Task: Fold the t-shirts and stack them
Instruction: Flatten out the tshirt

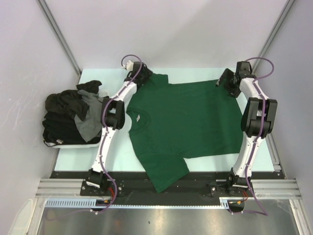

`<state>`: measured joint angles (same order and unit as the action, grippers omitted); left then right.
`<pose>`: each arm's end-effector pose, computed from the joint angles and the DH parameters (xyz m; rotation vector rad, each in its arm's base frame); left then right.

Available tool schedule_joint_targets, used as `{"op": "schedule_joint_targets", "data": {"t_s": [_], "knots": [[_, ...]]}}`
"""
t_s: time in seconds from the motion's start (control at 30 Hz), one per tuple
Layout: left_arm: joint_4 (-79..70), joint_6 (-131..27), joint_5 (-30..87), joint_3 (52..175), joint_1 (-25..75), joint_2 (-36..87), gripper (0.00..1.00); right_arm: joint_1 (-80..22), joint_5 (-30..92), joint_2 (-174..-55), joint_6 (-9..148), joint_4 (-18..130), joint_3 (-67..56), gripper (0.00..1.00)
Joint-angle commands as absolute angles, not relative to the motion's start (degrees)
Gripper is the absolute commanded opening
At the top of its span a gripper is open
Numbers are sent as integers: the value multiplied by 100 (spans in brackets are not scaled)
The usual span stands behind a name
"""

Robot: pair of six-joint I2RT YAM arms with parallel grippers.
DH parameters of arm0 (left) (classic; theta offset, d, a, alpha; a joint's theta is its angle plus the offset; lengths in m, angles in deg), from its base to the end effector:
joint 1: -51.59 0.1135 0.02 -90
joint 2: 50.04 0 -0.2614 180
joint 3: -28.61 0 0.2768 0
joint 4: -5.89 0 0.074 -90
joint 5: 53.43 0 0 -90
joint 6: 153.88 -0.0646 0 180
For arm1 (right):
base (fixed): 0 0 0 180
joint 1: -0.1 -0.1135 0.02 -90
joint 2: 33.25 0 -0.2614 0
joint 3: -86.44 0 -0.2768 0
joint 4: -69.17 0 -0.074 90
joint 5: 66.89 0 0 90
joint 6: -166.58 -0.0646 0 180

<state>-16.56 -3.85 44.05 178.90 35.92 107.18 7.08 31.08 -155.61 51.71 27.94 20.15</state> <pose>0.6340 -0.1691 0.1136 -0.8866 1.9574 -0.6594 0.5197 -0.0546 0.1872 0.6132 2.3764 0.3081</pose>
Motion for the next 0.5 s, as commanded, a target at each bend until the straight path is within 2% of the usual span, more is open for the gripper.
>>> {"op": "schedule_joint_targets", "data": {"t_s": [0.0, 0.27, 0.4, 0.47], "knots": [[-1920, -139, 4931, 18227, 3901, 10816, 67, 739, 3032, -15691, 5267, 2704, 2311, 100], [-742, -753, 4141, 18667, 4069, 11185, 70, 739, 3058, -15946, 5373, 2449, 2819, 100], [-689, -1289, 3877, 18562, 4165, 10572, 73, 730, 3146, -15963, 5399, 2317, 3048, 100], [-715, -1816, 3850, 18177, 4192, 9773, 75, 722, 3190, -15867, 5381, 2255, 3110, 100]]}}
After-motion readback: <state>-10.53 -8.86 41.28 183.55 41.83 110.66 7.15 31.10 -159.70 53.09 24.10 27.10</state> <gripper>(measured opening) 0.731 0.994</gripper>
